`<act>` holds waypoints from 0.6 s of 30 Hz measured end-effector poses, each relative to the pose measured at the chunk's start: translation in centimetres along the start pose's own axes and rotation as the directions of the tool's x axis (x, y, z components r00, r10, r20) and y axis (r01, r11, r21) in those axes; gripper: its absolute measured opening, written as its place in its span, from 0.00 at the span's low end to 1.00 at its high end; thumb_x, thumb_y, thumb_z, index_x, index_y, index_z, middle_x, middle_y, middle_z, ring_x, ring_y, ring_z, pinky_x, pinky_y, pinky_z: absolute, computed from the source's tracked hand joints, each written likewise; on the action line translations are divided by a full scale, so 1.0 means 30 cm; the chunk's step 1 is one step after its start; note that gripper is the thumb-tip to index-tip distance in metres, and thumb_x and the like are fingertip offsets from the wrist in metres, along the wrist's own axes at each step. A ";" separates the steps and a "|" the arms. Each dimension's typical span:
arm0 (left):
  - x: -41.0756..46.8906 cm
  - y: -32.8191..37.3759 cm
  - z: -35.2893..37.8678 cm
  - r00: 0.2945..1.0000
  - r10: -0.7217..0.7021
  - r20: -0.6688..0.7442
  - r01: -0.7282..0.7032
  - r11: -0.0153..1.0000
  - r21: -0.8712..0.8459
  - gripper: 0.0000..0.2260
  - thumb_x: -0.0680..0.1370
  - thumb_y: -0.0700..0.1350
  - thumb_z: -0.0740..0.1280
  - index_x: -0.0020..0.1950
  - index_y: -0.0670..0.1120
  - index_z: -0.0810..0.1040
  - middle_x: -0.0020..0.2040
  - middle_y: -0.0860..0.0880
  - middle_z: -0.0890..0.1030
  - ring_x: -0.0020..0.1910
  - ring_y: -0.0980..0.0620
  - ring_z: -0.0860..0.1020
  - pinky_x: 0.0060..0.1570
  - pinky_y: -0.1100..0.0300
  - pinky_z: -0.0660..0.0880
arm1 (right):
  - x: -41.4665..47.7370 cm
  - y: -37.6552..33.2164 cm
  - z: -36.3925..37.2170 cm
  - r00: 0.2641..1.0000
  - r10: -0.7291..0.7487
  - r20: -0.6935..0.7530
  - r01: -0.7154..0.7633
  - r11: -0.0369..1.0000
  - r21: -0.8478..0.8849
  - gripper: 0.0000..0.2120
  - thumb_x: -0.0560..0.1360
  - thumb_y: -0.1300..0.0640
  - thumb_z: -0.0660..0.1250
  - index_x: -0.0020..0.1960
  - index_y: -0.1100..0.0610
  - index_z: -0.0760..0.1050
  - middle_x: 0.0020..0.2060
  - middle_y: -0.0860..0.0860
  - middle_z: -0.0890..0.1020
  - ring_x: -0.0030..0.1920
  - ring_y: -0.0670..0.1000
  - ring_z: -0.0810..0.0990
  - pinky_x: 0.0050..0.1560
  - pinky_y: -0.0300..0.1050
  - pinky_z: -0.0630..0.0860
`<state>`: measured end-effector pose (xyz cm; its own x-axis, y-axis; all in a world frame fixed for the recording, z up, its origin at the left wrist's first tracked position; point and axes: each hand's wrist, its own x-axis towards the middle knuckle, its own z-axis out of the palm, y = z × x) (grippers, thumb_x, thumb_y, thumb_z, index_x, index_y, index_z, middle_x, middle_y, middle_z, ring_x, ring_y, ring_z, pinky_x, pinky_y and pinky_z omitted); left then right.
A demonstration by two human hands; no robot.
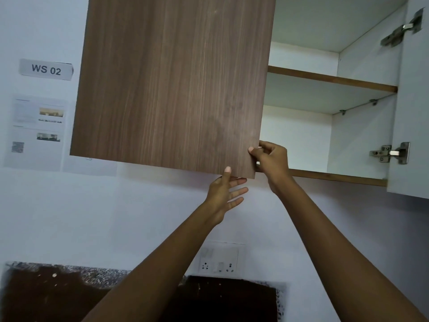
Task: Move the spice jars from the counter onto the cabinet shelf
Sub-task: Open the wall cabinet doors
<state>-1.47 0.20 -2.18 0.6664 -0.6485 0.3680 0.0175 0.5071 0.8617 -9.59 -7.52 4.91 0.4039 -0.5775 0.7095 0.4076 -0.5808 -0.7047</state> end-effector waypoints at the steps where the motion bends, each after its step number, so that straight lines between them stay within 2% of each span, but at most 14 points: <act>1: -0.022 0.003 0.003 1.000 0.009 -0.004 -0.009 1.000 0.000 0.16 0.80 0.57 0.57 0.54 0.45 0.74 0.53 0.47 0.81 0.48 0.50 0.81 0.48 0.56 0.77 | -0.017 -0.015 -0.008 1.000 -0.016 0.004 0.016 1.000 0.005 0.11 0.75 0.62 0.66 0.57 0.60 0.77 0.42 0.57 0.81 0.48 0.56 0.81 0.50 0.54 0.80; 2: -0.044 0.007 0.007 1.000 0.019 -0.012 -0.019 1.000 0.003 0.16 0.80 0.57 0.57 0.53 0.46 0.74 0.52 0.47 0.82 0.48 0.50 0.81 0.48 0.56 0.77 | -0.036 -0.031 -0.015 1.000 -0.030 0.010 0.030 1.000 0.009 0.10 0.75 0.62 0.66 0.56 0.60 0.77 0.45 0.62 0.81 0.50 0.59 0.81 0.49 0.54 0.80; 4: -0.092 0.023 0.011 0.999 0.038 -0.025 -0.038 0.999 0.014 0.16 0.80 0.56 0.57 0.53 0.45 0.75 0.51 0.48 0.82 0.48 0.50 0.81 0.48 0.56 0.77 | -0.073 -0.061 -0.026 0.998 -0.055 0.025 0.054 0.998 0.016 0.08 0.75 0.62 0.67 0.54 0.58 0.77 0.48 0.64 0.80 0.50 0.60 0.81 0.49 0.55 0.80; 7: -0.156 0.050 0.016 0.998 0.058 -0.034 -0.056 0.998 0.041 0.17 0.80 0.56 0.56 0.56 0.45 0.75 0.51 0.48 0.82 0.49 0.51 0.80 0.49 0.57 0.77 | -0.115 -0.103 -0.037 0.998 -0.055 0.023 0.054 0.998 0.018 0.06 0.73 0.61 0.69 0.50 0.55 0.77 0.45 0.58 0.82 0.48 0.56 0.82 0.51 0.57 0.79; 12: -0.267 0.093 0.015 0.996 0.071 -0.050 -0.069 0.996 0.058 0.16 0.81 0.56 0.56 0.53 0.46 0.76 0.51 0.47 0.82 0.52 0.51 0.80 0.50 0.57 0.77 | -0.196 -0.186 -0.044 0.998 -0.058 0.015 0.057 0.997 0.042 0.10 0.72 0.61 0.71 0.52 0.59 0.76 0.39 0.48 0.80 0.47 0.54 0.81 0.50 0.56 0.80; 14: -0.315 0.115 0.015 0.996 0.074 -0.057 -0.071 0.996 0.057 0.16 0.81 0.55 0.56 0.52 0.45 0.76 0.50 0.47 0.82 0.51 0.52 0.80 0.50 0.58 0.77 | -0.228 -0.218 -0.044 0.997 -0.073 0.014 0.072 0.996 0.045 0.10 0.71 0.60 0.71 0.52 0.59 0.76 0.38 0.47 0.79 0.47 0.53 0.81 0.50 0.55 0.80; 18: -0.403 0.155 0.014 0.994 0.073 -0.082 -0.069 0.996 0.051 0.16 0.81 0.55 0.56 0.51 0.44 0.76 0.49 0.47 0.82 0.50 0.53 0.80 0.49 0.59 0.77 | -0.282 -0.272 -0.034 0.994 -0.105 0.004 0.105 0.994 0.037 0.13 0.70 0.59 0.72 0.53 0.61 0.77 0.42 0.52 0.80 0.46 0.53 0.81 0.51 0.55 0.80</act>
<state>-9.76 10.16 -2.47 0.7250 -0.5608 0.3999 -0.0665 0.5209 0.8510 -17.17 1.51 4.65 0.3621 -0.5106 0.7798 0.4778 -0.6167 -0.6256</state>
